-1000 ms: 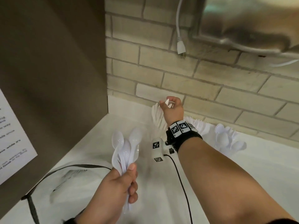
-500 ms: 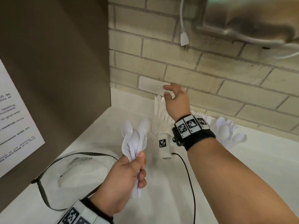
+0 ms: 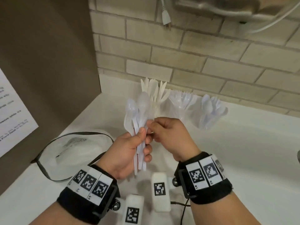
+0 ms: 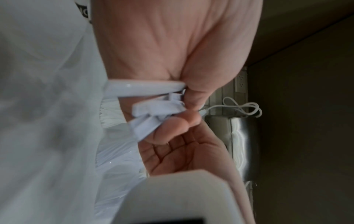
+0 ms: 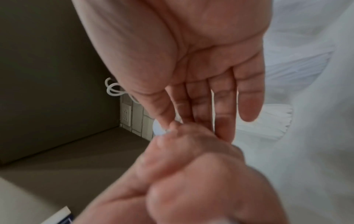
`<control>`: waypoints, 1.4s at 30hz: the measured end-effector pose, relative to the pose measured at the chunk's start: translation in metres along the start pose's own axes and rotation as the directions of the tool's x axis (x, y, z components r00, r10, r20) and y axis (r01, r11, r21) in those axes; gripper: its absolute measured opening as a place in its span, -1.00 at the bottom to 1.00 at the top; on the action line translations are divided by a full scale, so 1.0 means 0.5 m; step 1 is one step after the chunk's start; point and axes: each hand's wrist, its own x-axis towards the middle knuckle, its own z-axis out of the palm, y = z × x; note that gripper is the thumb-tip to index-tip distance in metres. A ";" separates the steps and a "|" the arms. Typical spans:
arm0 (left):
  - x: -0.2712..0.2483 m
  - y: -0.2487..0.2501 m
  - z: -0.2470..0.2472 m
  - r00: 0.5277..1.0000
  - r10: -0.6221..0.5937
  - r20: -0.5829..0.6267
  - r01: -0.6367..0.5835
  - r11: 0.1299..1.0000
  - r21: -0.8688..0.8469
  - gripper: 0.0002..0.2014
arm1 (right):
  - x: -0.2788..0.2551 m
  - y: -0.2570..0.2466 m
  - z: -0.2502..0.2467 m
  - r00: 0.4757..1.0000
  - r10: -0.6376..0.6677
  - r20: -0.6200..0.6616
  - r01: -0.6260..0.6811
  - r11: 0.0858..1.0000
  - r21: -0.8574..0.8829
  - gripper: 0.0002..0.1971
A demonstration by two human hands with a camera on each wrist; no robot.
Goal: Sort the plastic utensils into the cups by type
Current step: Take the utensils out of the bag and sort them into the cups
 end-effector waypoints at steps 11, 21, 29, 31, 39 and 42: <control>0.007 -0.023 0.005 0.946 0.185 -0.266 -0.048 0.892 0.450 -0.86 | -0.036 -0.022 -0.006 0.946 -0.059 -0.320 0.124 0.975 0.185 -0.86; 0.004 -0.019 -0.001 0.962 0.274 -0.021 -0.140 0.556 0.819 -0.68 | -0.031 -0.003 0.043 0.996 -0.065 -0.065 0.070 0.995 0.071 -0.81; -0.006 -0.012 -0.005 0.997 0.061 -0.051 -0.039 0.934 0.355 -0.56 | -0.039 -0.010 0.014 0.997 -0.047 0.068 0.038 0.991 0.130 -0.91; -0.007 -0.011 -0.004 0.998 0.063 -0.023 -0.058 0.982 0.181 -0.67 | -0.040 -0.005 0.011 0.994 -0.061 0.090 0.052 0.993 0.105 -0.89; 0.005 -0.017 -0.011 0.976 0.151 -0.160 -0.093 0.943 0.320 -0.65 | -0.027 0.020 0.012 0.987 -0.122 0.108 0.135 0.984 -0.115 -0.77; 0.002 -0.017 -0.015 0.970 0.189 -0.153 -0.110 0.904 0.414 -0.76 | -0.027 0.018 0.002 0.993 -0.110 0.028 0.111 0.994 -0.006 -0.86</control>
